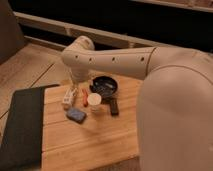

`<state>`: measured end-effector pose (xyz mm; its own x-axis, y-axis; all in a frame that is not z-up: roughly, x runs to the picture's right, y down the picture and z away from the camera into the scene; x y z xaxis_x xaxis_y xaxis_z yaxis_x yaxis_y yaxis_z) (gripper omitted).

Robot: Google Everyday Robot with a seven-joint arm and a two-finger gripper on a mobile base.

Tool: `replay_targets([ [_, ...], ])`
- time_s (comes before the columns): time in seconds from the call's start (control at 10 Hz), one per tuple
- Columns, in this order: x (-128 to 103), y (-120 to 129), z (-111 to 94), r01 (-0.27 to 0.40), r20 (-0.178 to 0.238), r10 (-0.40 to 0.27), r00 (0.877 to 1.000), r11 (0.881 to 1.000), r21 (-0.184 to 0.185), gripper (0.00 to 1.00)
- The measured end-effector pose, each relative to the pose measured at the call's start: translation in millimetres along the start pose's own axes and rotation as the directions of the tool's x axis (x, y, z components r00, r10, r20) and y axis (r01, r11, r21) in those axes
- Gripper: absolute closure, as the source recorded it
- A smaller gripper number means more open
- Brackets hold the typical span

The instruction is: Place the pepper in the ceramic cup

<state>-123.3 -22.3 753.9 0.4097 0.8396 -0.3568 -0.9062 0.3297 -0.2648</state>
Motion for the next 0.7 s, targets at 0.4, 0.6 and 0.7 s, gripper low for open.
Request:
replay_targets([
  [0.4, -39, 10, 30, 0.137, 0.031, -0.136, 0.990, 0.988, -0.068, 0.35],
  [0.6, -39, 3, 63, 0.121, 0.018, -0.119, 0.993, 0.982, -0.145, 0.35],
  [0.7, -36, -2, 77, 0.107, 0.004, -0.108, 0.994, 0.979, -0.174, 0.35],
])
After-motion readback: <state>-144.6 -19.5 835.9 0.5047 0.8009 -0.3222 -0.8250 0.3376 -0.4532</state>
